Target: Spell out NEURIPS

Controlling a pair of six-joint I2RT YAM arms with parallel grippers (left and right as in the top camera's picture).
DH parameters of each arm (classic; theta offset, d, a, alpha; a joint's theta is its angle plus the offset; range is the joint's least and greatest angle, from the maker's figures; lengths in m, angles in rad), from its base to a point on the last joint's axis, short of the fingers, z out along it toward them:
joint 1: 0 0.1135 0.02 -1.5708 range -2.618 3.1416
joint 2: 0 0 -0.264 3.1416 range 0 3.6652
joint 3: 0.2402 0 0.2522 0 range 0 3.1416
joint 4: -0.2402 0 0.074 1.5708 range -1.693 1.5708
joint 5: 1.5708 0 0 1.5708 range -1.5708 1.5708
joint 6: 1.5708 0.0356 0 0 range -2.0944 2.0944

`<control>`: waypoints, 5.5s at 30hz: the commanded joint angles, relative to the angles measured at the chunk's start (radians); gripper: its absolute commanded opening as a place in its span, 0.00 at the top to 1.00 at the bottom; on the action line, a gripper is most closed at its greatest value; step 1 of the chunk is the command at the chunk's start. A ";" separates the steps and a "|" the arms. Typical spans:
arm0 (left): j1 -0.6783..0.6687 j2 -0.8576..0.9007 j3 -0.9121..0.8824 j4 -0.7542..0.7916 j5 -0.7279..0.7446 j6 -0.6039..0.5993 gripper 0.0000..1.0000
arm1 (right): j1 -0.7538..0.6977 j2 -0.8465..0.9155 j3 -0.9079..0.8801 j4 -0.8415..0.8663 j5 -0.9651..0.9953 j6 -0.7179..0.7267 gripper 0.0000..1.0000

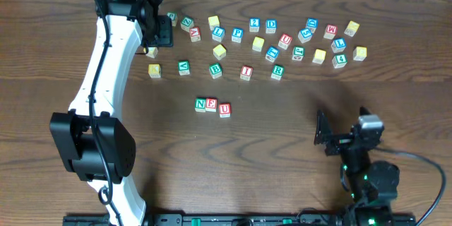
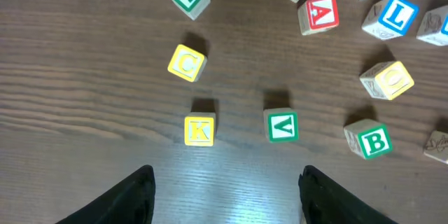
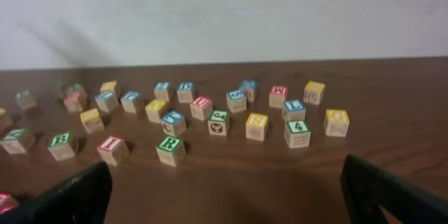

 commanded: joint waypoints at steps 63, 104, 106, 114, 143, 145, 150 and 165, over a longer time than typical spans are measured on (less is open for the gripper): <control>0.003 -0.025 0.014 -0.004 -0.013 0.002 0.25 | 0.193 1.858 1.524 -0.912 -0.045 0.407 0.33; 0.003 -0.025 0.010 -0.004 -0.013 0.002 0.25 | 0.229 1.860 1.424 -0.806 -0.012 0.416 0.75; 0.003 -0.025 0.010 -0.006 -0.013 0.002 0.25 | 0.238 1.860 1.424 -0.830 -0.039 0.413 0.75; 0.003 -0.025 0.009 -0.008 -0.013 0.002 0.25 | 0.294 1.860 1.425 -0.900 -0.082 0.359 0.78; 0.003 -0.025 0.009 -0.008 -0.013 0.002 0.25 | 0.546 1.860 1.424 -0.940 -0.107 0.393 0.74; 0.003 -0.025 0.009 -0.008 -0.013 0.002 0.25 | 0.547 1.860 1.424 -0.945 -0.106 0.400 0.72; 0.003 -0.025 0.009 -0.008 -0.013 0.002 0.25 | 0.547 1.860 1.424 -0.955 -0.103 0.415 0.69; 0.003 -0.025 0.009 -0.008 -0.013 0.002 0.25 | 0.546 1.859 1.436 -0.977 -0.109 0.433 0.55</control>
